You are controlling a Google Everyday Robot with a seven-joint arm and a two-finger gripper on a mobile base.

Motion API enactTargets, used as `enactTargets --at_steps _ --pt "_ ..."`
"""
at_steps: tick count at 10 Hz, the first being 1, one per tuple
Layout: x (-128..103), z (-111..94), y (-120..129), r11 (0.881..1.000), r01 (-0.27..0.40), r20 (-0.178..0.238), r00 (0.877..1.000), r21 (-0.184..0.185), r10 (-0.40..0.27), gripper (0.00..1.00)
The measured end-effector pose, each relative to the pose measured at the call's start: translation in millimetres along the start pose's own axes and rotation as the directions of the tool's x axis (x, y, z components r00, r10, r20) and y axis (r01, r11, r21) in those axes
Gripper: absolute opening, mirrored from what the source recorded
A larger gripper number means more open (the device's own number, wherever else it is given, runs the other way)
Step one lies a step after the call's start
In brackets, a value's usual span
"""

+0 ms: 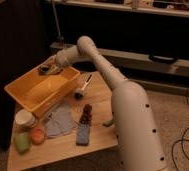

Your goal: Place eraser in tray

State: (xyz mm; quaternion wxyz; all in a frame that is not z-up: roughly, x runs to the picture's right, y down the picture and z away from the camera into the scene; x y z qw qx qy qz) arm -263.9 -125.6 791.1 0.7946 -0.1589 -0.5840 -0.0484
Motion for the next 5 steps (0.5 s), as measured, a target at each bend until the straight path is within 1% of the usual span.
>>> enactTargets --at_steps 1,2,3,4,5 --pt "1.9 16.0 4.9 1.000 0.013 -0.007 1.000 -0.023 -0.013 0.00" --pt "7.6 26.9 13.2 0.998 0.017 -0.024 1.000 -0.052 -0.019 0.05" --pt "13.8 35.7 21.5 0.997 0.019 -0.039 0.999 -0.077 -0.022 0.11" --pt "24.5 49.9 36.7 0.993 0.013 -0.066 0.998 -0.118 -0.021 0.24" --pt "34.3 61.4 50.4 0.988 0.002 -0.088 0.996 -0.151 -0.016 0.35"
